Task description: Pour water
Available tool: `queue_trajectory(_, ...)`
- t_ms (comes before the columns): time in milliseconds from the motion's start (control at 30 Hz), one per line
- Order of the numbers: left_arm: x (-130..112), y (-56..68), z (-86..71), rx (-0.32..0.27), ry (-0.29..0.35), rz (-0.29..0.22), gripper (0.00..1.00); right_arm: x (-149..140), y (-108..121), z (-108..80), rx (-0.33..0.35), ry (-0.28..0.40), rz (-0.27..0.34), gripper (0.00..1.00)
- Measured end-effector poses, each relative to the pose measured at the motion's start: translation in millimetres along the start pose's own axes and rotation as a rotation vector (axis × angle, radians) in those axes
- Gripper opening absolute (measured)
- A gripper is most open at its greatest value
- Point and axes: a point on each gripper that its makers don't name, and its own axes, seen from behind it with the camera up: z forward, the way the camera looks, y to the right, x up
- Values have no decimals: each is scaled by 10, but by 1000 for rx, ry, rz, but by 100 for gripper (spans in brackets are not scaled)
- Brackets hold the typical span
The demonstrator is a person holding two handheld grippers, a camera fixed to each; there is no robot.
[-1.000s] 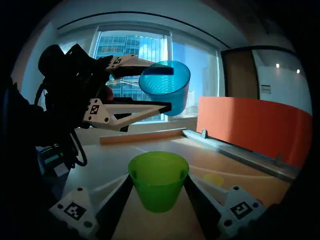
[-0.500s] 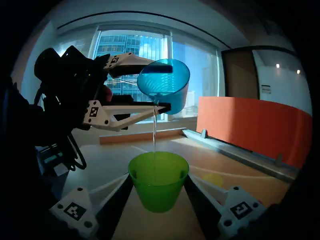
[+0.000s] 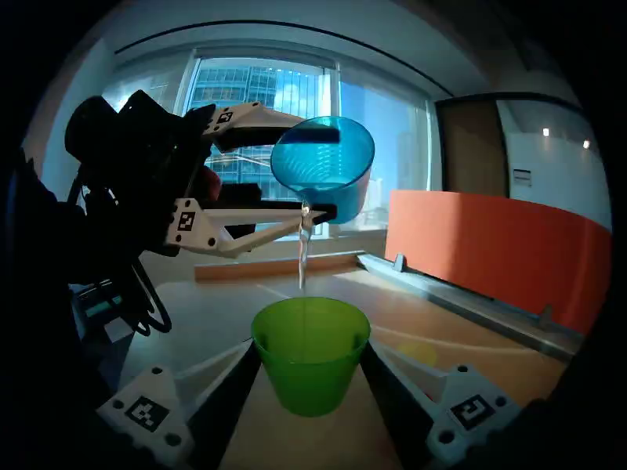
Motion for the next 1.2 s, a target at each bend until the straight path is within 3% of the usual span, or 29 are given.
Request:
queue_trajectory(500,92,15,14,13,-3,68,84,23,5,-12,-1,7,-2,88)
queue_trajectory(1200,155,-95,-2,26,-2,163,84,58,1,-27,-4,14,-12,88)
